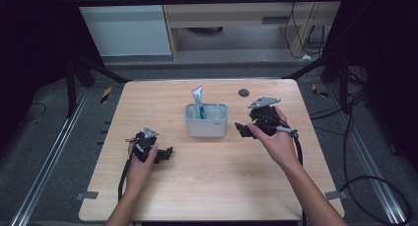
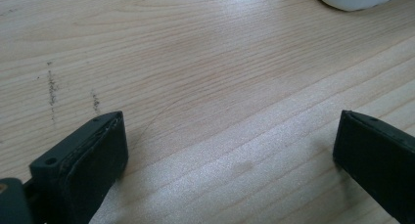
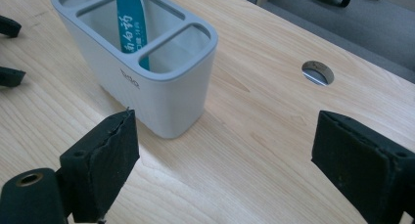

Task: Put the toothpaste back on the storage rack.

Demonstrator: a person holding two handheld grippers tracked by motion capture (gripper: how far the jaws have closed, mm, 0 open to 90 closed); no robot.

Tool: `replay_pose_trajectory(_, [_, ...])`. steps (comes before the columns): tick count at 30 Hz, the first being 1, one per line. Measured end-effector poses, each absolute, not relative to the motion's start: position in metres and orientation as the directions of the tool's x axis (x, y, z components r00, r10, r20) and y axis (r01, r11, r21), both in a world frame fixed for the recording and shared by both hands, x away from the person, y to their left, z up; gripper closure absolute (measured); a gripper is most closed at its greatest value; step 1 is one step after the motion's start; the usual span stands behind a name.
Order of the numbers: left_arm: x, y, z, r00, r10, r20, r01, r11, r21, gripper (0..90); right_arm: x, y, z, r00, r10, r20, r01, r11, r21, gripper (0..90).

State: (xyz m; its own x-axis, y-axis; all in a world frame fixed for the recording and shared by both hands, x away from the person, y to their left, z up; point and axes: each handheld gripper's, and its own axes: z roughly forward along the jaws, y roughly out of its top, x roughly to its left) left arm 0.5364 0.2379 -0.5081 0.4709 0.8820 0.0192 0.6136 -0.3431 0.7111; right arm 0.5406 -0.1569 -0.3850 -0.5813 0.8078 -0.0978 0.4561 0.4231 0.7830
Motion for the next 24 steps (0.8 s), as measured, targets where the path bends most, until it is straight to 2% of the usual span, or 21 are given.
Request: replay_pose_trajectory(24, [0.536, 0.238, -0.508, 0.471, 0.882, 0.021, 0.614, -0.344, 0.710, 0.0, 0.530, -0.207, -0.417, -0.538, 0.835, -0.117, 0.507, 0.432, 0.746, 11.3])
